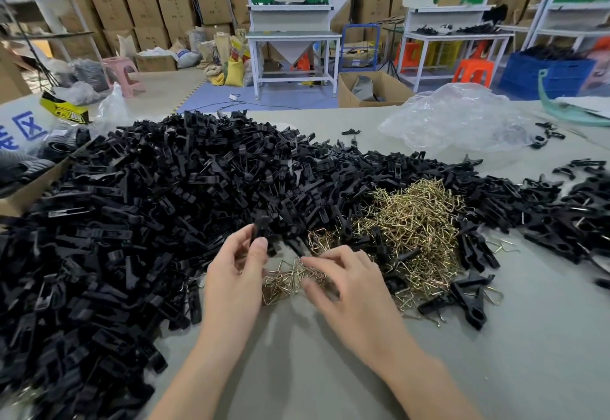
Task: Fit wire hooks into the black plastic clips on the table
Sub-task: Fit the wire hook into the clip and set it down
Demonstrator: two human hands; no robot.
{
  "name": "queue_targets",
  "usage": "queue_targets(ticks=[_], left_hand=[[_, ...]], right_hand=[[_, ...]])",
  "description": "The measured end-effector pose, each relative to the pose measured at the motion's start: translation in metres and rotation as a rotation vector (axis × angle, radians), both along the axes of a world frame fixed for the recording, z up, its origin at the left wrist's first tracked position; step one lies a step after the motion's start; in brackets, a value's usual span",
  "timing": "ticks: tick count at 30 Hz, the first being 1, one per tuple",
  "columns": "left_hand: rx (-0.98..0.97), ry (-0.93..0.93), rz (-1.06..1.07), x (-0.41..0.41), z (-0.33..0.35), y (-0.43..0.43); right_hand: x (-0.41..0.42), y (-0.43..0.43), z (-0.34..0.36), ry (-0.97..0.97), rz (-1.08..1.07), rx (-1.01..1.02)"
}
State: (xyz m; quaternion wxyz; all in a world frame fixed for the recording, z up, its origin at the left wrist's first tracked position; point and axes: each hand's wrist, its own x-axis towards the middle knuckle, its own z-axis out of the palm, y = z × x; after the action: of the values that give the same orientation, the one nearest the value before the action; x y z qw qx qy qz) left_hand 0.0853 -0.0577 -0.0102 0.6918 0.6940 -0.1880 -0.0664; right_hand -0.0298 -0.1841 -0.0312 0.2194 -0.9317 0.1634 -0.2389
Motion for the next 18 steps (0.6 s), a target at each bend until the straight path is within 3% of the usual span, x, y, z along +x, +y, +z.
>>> queue_targets(ticks=[3,9,15,18], left_hand=[[0.055,-0.005,0.039,0.0022,-0.0068,0.0006],[0.111,-0.050,0.029,0.0016,-0.0075,0.0000],[0.099,-0.061,0.034,0.0006,-0.0050,-0.0003],[0.105,-0.075,0.025,0.0003,-0.0054,-0.0003]], right_hand=[[-0.0004,0.0023,-0.0043,0.127,0.026,-0.117],[-0.0015,0.0026,-0.0015,0.048,0.048,-0.195],[-0.0017,0.0006,-0.0008,0.078,0.088,-0.178],[-0.0031,0.0005,0.0024,0.011,0.079,-0.054]])
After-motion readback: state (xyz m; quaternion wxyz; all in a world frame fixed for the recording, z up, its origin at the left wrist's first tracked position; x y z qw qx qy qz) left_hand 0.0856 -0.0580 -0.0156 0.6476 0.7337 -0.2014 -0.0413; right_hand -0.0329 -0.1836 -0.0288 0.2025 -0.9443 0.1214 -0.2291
